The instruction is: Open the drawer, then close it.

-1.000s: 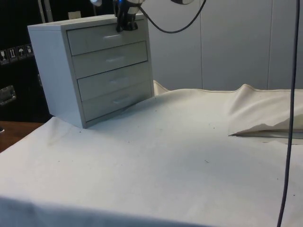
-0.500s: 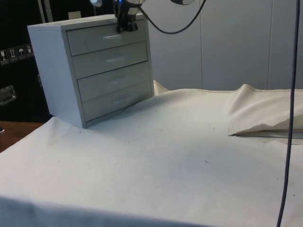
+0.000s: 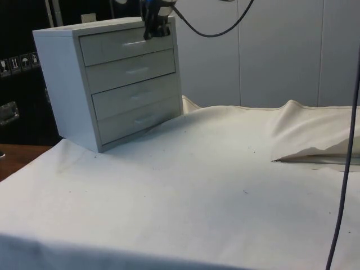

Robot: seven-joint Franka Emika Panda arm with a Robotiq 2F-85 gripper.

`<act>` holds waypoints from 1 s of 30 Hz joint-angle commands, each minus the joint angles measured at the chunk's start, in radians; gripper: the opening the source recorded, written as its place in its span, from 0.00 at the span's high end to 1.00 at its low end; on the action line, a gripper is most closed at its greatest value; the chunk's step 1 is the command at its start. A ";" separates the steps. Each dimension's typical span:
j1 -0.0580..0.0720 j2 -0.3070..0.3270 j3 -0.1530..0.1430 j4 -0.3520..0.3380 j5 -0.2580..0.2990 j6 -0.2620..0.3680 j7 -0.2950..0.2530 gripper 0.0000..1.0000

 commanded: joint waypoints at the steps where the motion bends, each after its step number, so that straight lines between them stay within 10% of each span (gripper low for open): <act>1: 0.003 -0.018 0.005 -0.008 -0.021 -0.018 0.014 1.00; 30: 0.003 -0.259 0.151 -0.215 -0.023 -0.200 0.045 1.00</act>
